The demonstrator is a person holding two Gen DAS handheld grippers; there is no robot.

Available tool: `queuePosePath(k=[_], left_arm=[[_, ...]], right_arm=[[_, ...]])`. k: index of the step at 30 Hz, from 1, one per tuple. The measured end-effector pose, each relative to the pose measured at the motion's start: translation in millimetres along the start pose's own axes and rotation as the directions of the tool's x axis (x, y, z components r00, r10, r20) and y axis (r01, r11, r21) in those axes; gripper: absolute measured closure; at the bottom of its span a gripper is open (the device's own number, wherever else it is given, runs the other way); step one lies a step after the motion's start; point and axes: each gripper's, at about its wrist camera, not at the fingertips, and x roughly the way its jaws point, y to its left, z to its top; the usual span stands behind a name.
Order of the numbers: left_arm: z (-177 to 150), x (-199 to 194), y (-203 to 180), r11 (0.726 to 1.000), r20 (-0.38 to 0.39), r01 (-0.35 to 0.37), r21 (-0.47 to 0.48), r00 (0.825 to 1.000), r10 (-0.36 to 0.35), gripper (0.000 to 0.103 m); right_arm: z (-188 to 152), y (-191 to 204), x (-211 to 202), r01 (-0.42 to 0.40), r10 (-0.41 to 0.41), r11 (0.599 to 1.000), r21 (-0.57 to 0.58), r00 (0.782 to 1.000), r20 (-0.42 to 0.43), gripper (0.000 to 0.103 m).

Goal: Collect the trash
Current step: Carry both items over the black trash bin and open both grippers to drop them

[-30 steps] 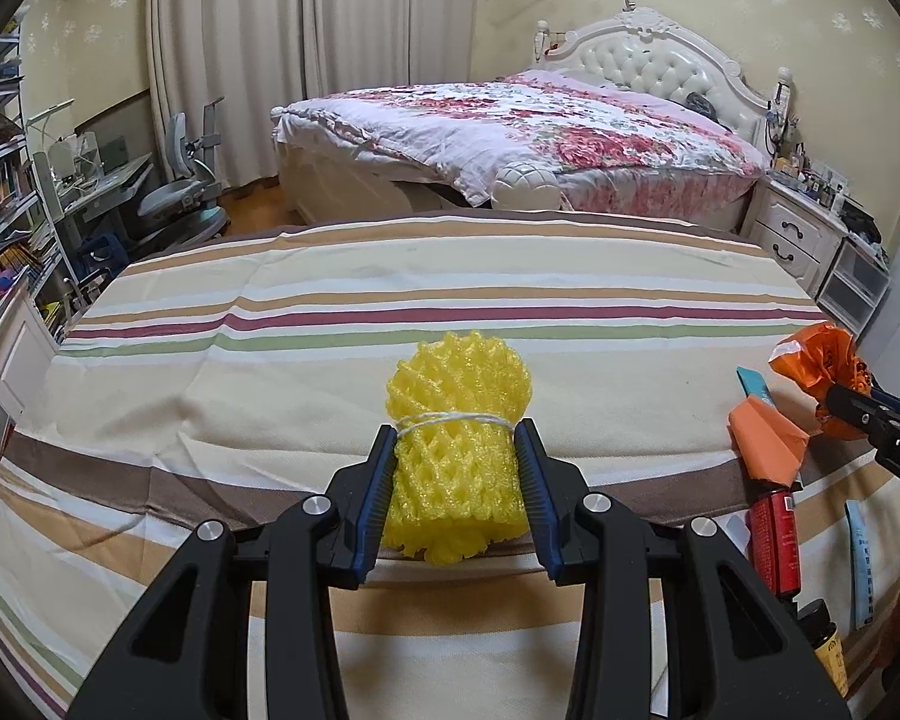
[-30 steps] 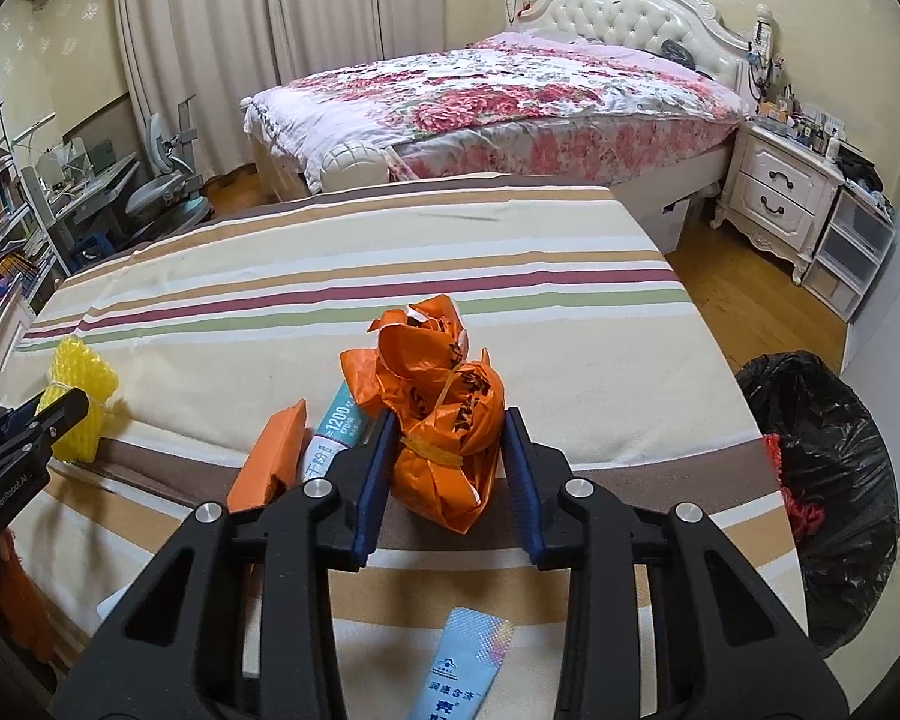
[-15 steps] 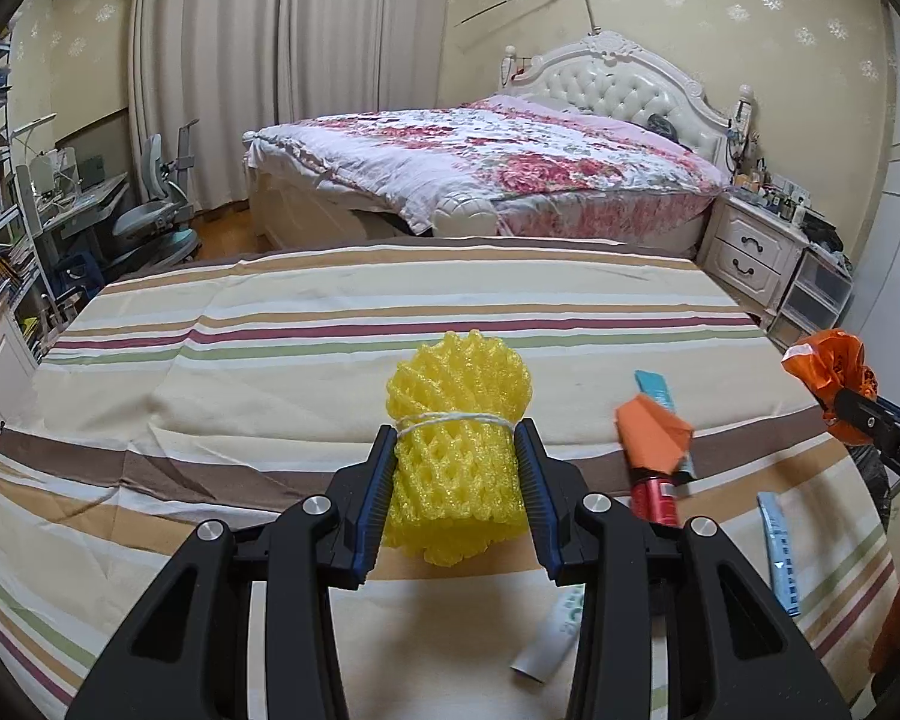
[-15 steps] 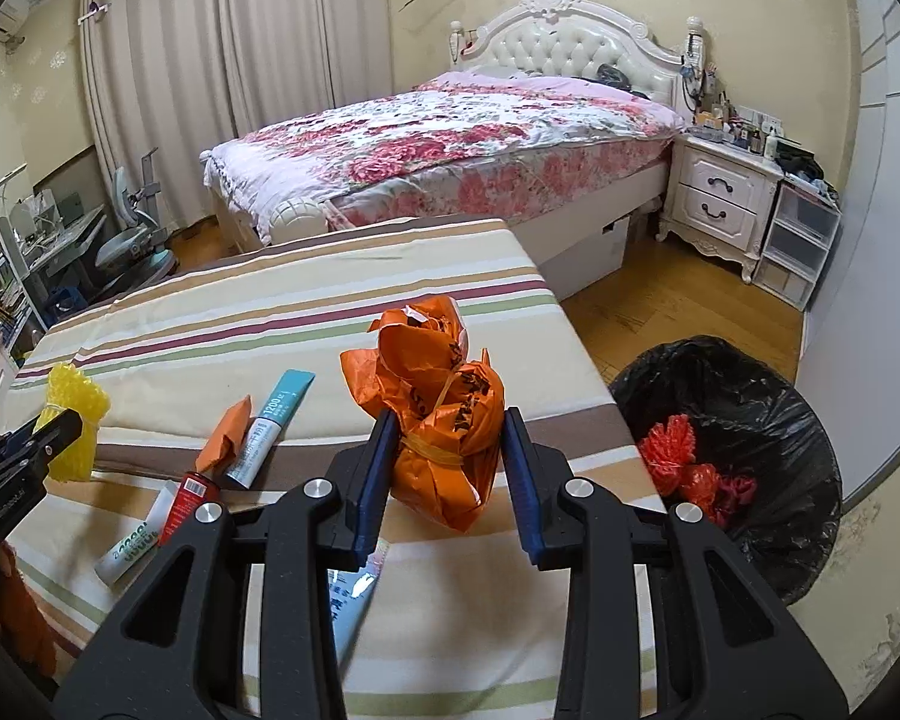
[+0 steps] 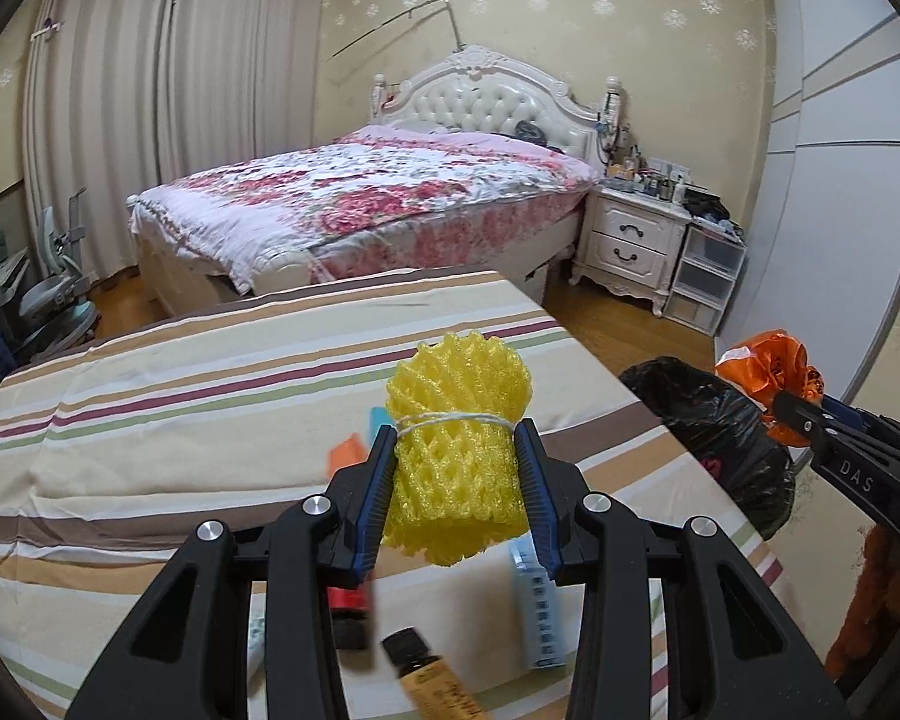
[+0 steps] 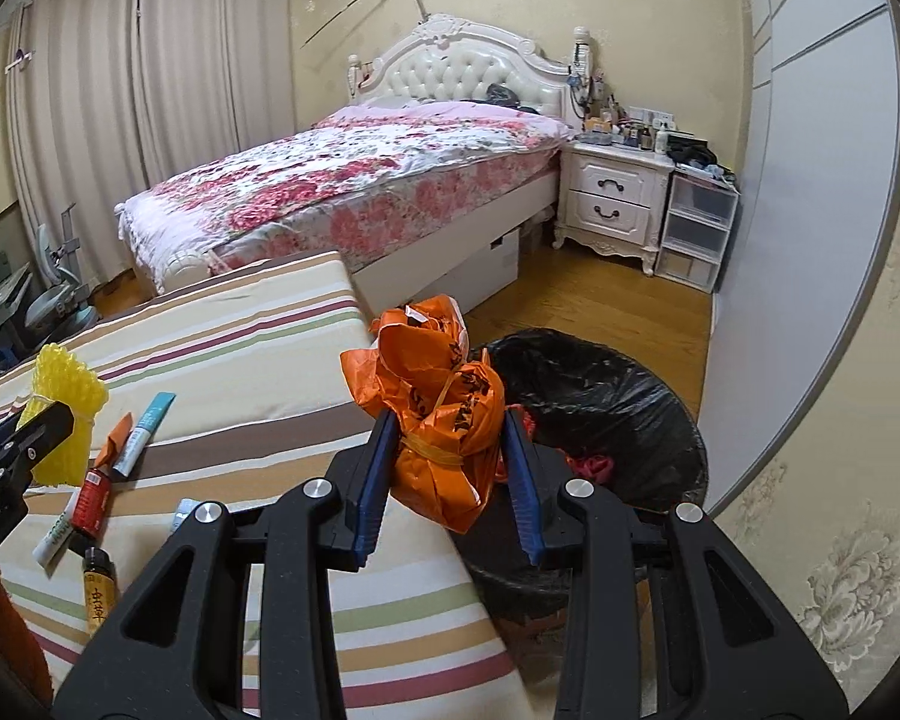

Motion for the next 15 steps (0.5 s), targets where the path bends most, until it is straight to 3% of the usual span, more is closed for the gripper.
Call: queuePosePath(k=[7,15], left_arm=[[14.0,25.0,-48.7,0.995,-0.008,0.087,0.057,0.996,-0.087,0.063],[25.1,58.9,-93.2,0.986,-0.016,0.124,0.115,0.992,-0.123,0.063]], right_arm=[[4.2,-35.0,2.9,0.075,-0.076,0.997,0.035,0.997,0.026,0.068],[7.3,-65.1,22.4,0.117,-0.119,0.990,0.074,0.993,0.018,0.068]])
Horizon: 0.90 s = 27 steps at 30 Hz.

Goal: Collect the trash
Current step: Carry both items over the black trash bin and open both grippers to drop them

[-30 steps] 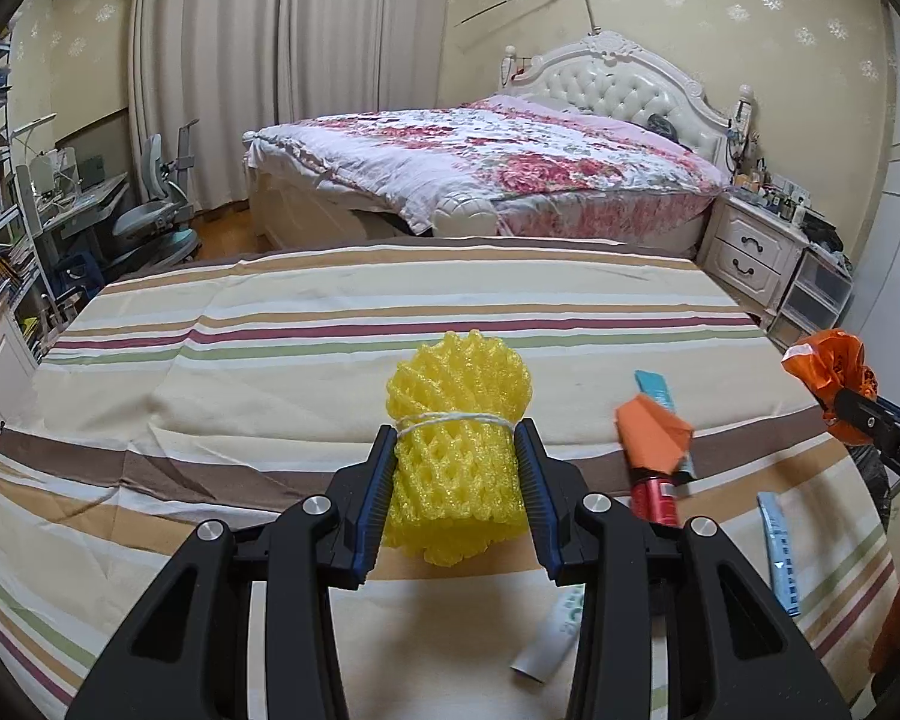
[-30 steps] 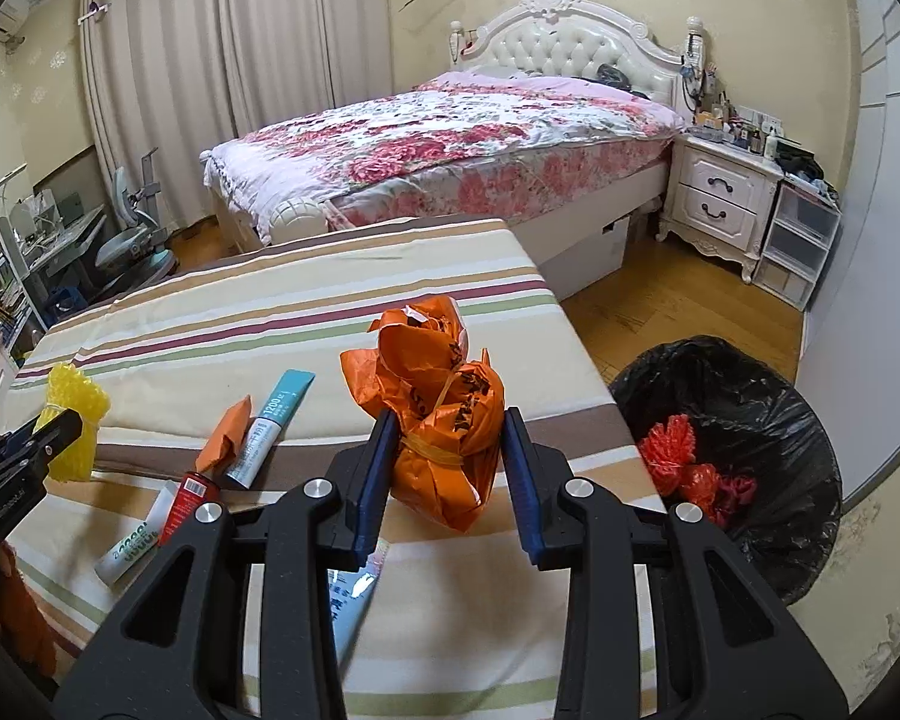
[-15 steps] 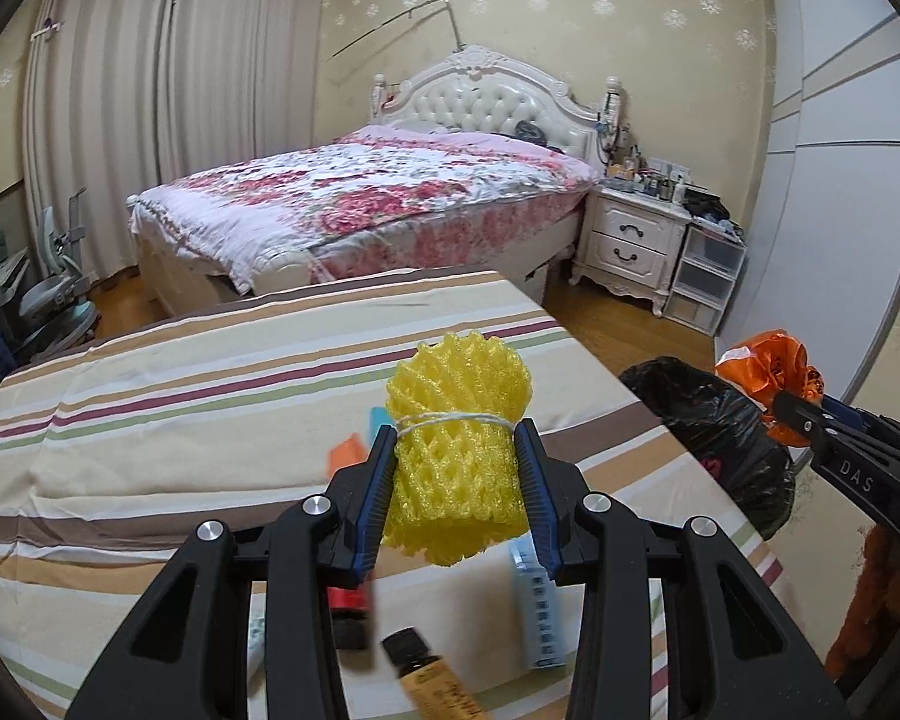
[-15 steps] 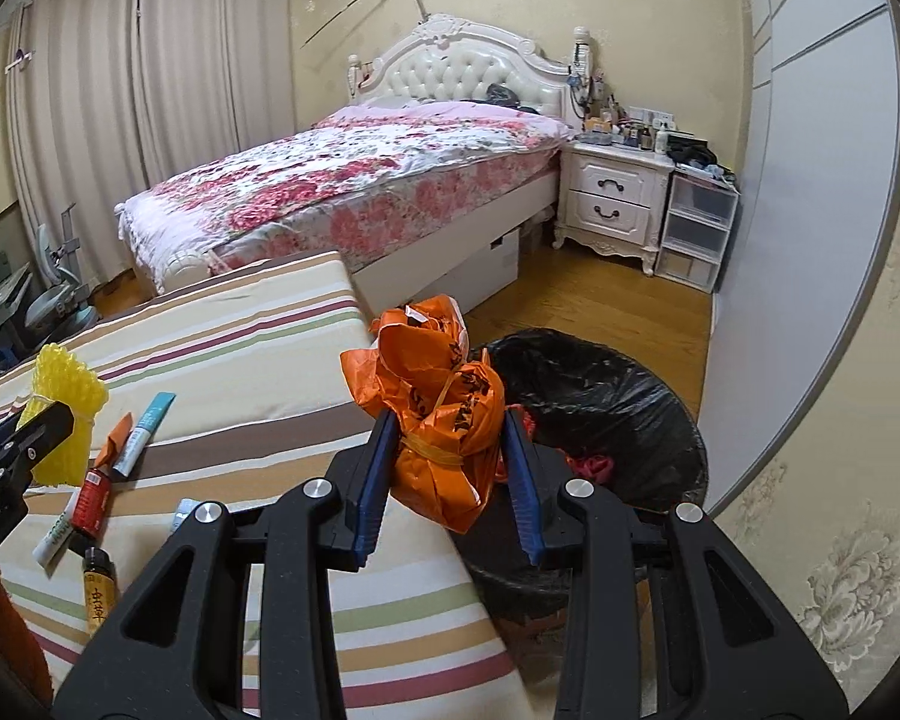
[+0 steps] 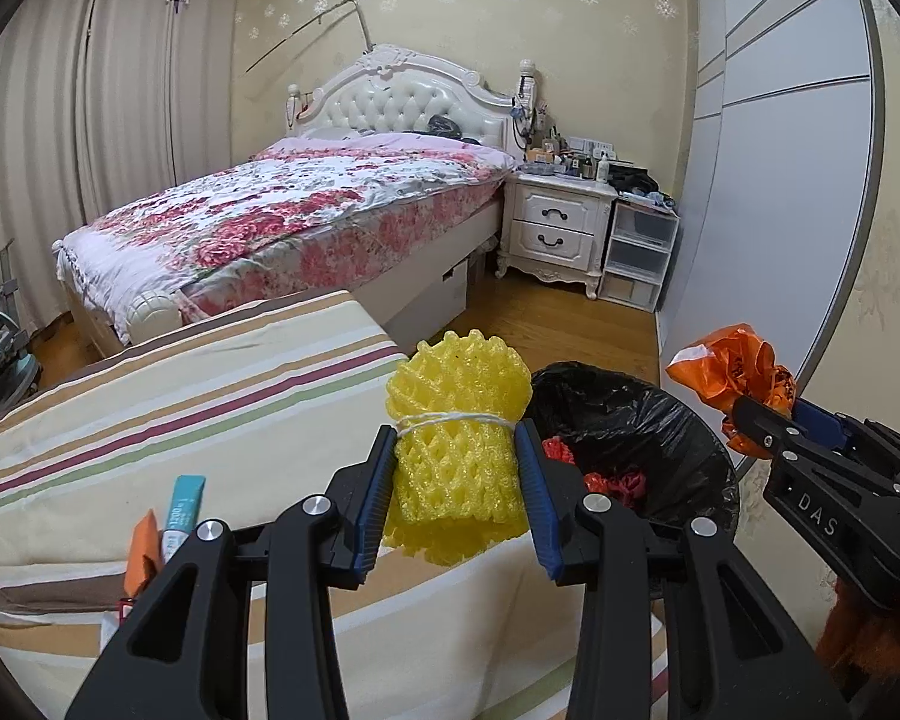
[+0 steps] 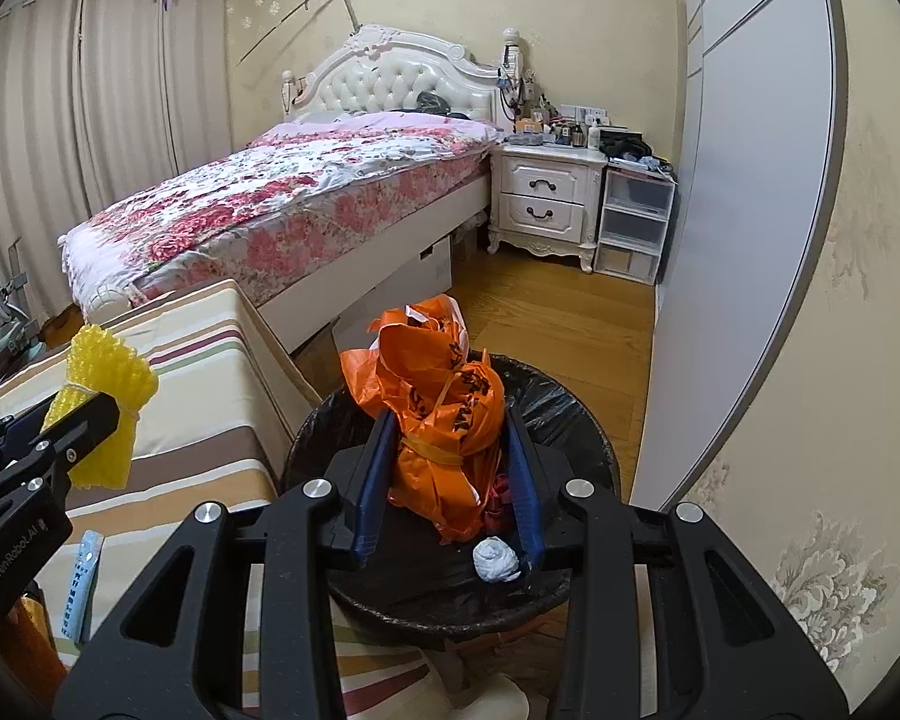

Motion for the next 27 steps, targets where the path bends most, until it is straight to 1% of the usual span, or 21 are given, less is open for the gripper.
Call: queuePosePath(k=[4,9,22,25,26,27], left_arm=[[3.8,19.8,-11.5,1.000,-0.024,0.017,0.018,1.000,-0.017,0.063],[8.1,41.4,-24.4,0.999,-0.044,0.021,0.046,0.999,-0.019,0.063],[16.8,70.2,-48.4,0.996,-0.058,0.026,0.089,0.998,-0.021,0.062],[14.8,72.4,-49.4,0.996,-0.063,0.024,0.088,0.998,-0.019,0.058],[14.3,73.4,-49.1,0.996,-0.066,0.021,0.086,0.998,-0.015,0.050],[14.0,74.1,-48.6,0.996,-0.067,0.017,0.082,0.998,-0.012,0.039]], right_arm=[[1.8,-8.3,13.6,0.017,-0.017,1.000,0.012,1.000,-0.008,0.068],[3.4,-16.2,27.0,0.035,-0.035,0.999,0.025,0.999,-0.014,0.068],[7.8,-26.9,50.8,0.056,-0.054,0.996,0.067,0.998,-0.034,0.068],[7.6,-29.8,55.2,0.059,-0.056,0.995,0.078,0.998,-0.041,0.067],[7.3,-31.1,56.4,0.058,-0.054,0.995,0.083,0.998,-0.042,0.067],[6.9,-32.5,57.2,0.057,-0.053,0.994,0.090,0.998,-0.043,0.066]])
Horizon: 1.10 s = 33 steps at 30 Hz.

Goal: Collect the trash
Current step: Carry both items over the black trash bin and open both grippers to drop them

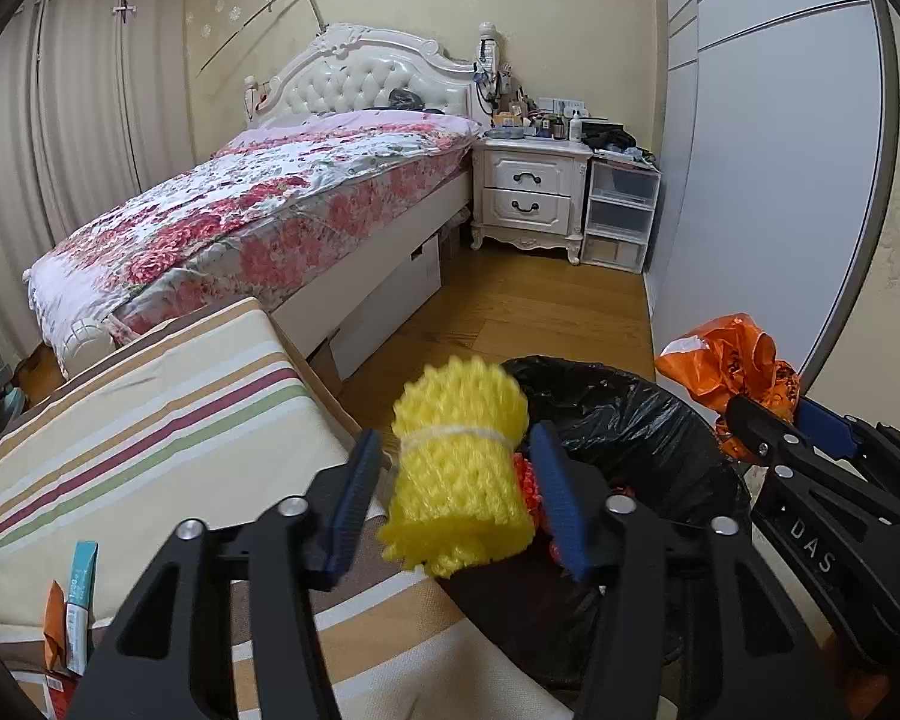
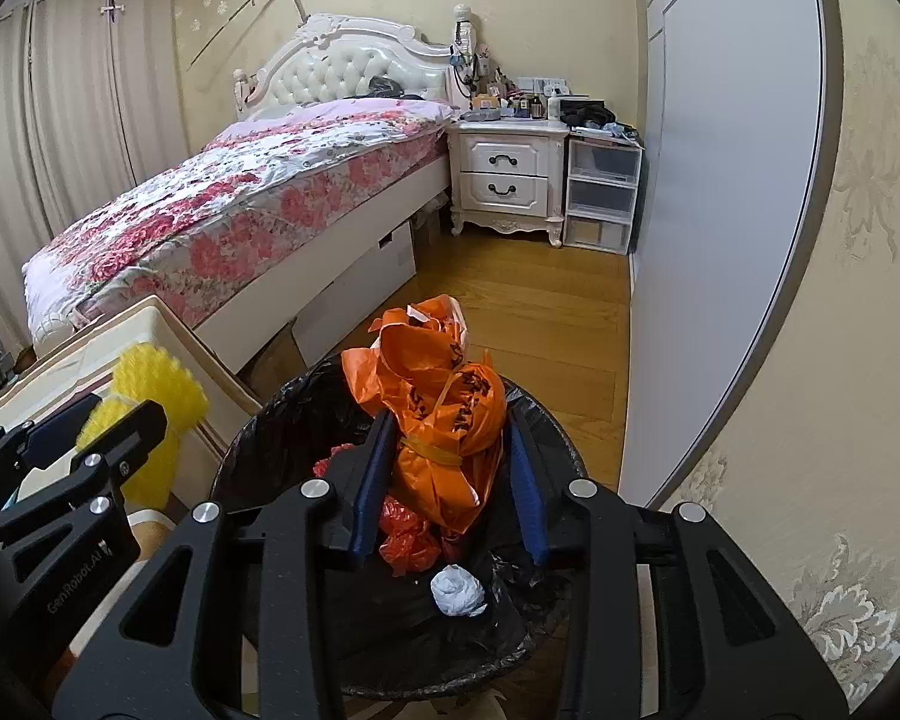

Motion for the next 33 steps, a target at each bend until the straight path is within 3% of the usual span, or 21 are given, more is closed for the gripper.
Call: queuePosePath(k=[2,5,12,24,33], left_arm=[[0.0,0.4,2.1,1.000,0.001,-0.002,-0.014,1.000,0.002,0.031],[0.1,0.8,2.6,1.000,-0.005,-0.005,-0.014,1.000,0.005,0.027],[0.7,-3.6,7.9,0.999,-0.010,-0.052,-0.008,0.999,0.051,0.023],[-4.1,-47.4,35.3,0.992,0.008,-0.119,-0.038,0.993,0.120,0.023],[-39.2,-96.1,77.6,0.971,-0.031,-0.220,-0.091,0.975,0.218,0.023]], right_arm=[[1.0,-2.1,1.6,0.000,0.000,1.000,0.010,1.000,-0.005,0.055],[0.8,-3.0,0.8,0.004,-0.004,1.000,0.010,1.000,0.000,0.051],[3.2,-7.4,-7.1,0.020,-0.020,1.000,0.022,1.000,0.010,0.048],[-0.4,11.7,-35.5,-0.021,0.021,1.000,-0.009,0.999,0.027,0.043],[-18.6,32.7,-64.0,-0.081,0.082,0.996,-0.035,0.996,0.021,0.043]])
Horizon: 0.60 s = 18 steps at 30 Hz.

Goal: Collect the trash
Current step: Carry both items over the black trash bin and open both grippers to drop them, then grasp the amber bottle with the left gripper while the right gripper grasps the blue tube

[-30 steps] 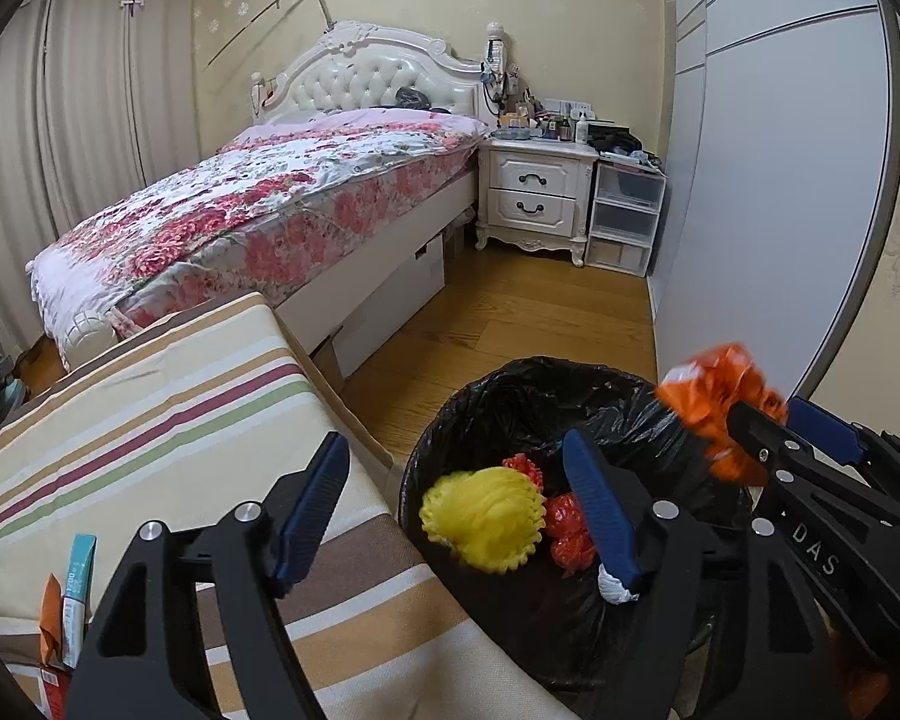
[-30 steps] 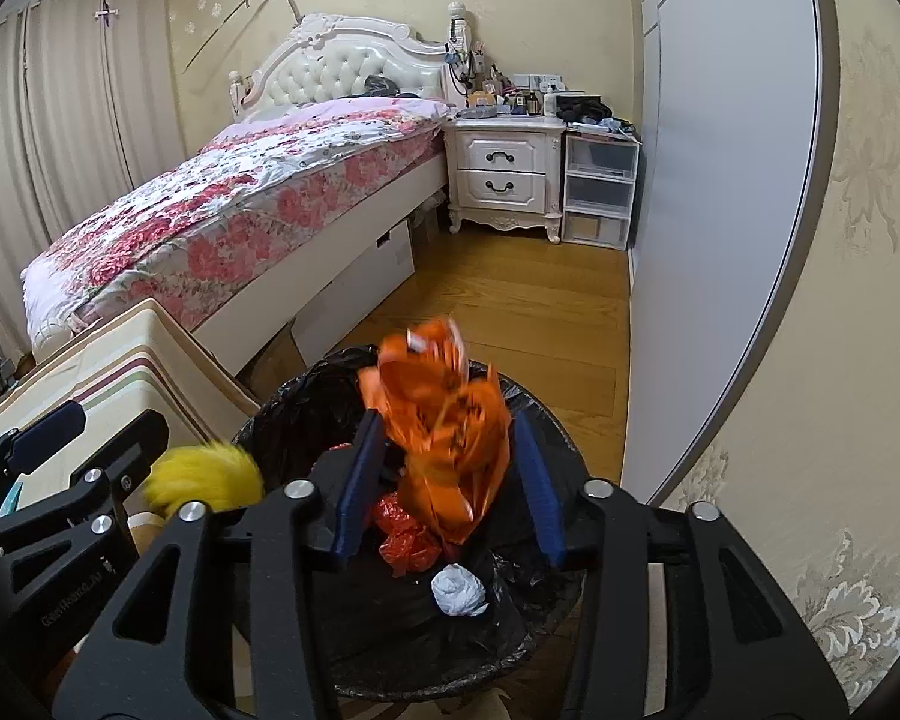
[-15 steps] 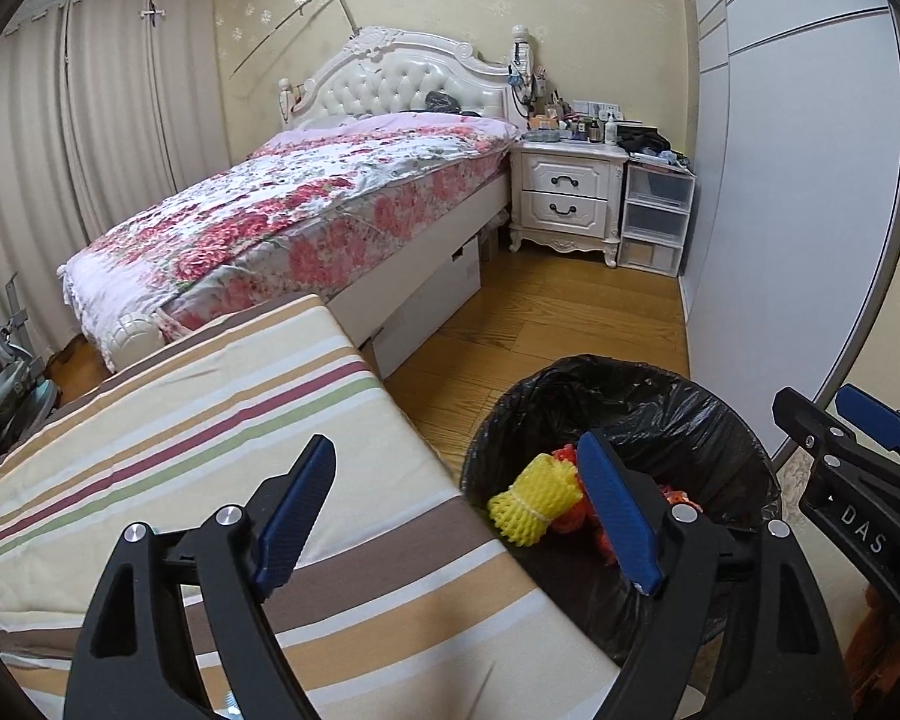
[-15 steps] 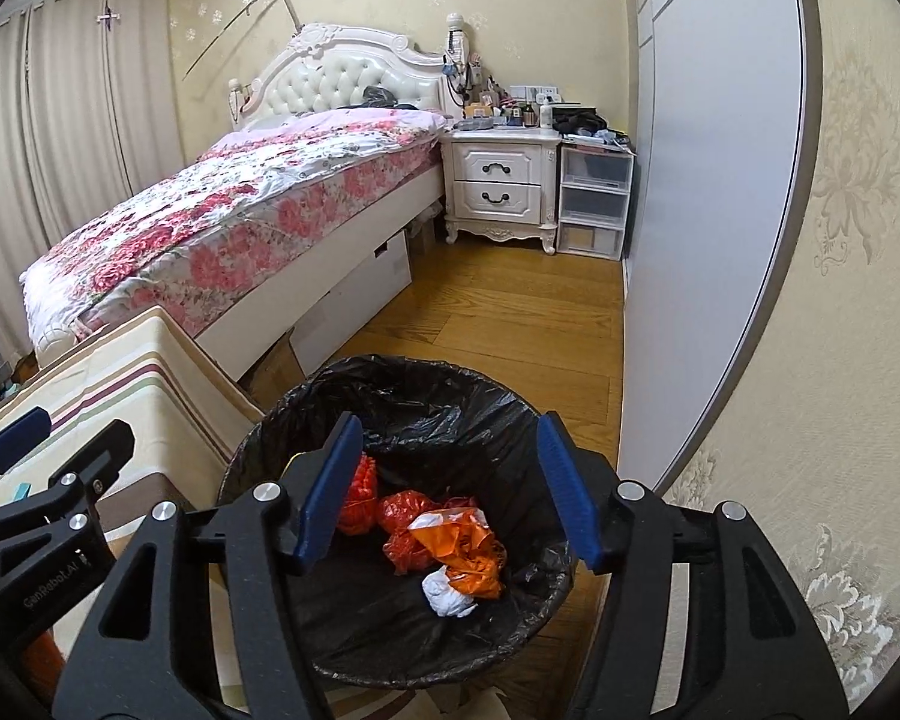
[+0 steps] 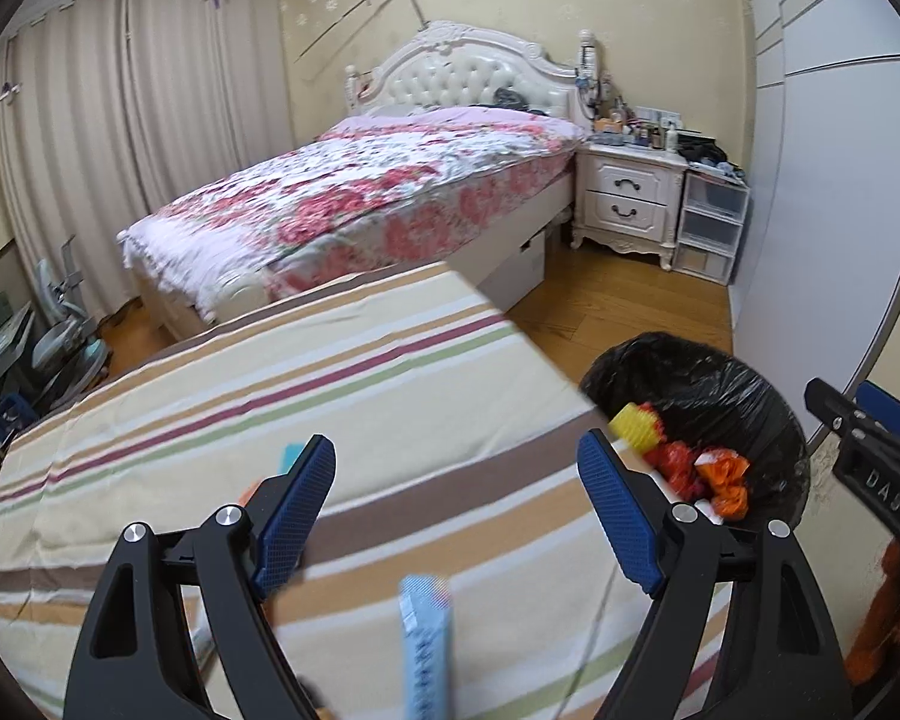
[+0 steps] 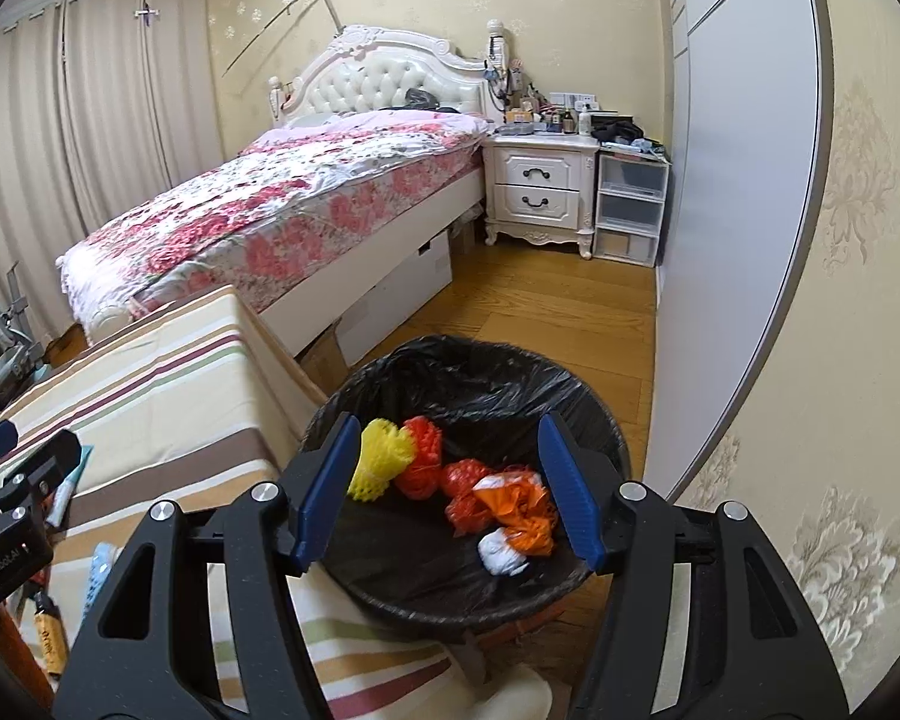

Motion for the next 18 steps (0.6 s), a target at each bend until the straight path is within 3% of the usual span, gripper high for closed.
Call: queuePosePath(k=[10,18], left_arm=[[-54.0,-39.1,48.0,0.993,-0.027,-0.107,-0.043,0.994,0.105,0.023],[-84.5,-55.2,67.3,0.988,-0.058,-0.125,-0.089,0.991,0.120,0.023]], right_arm=[[-41.3,29.6,-43.7,-0.068,0.067,0.996,-0.061,0.998,-0.021,0.043],[-68.8,40.3,-67.9,-0.099,0.096,0.990,-0.104,0.995,-0.038,0.043]])
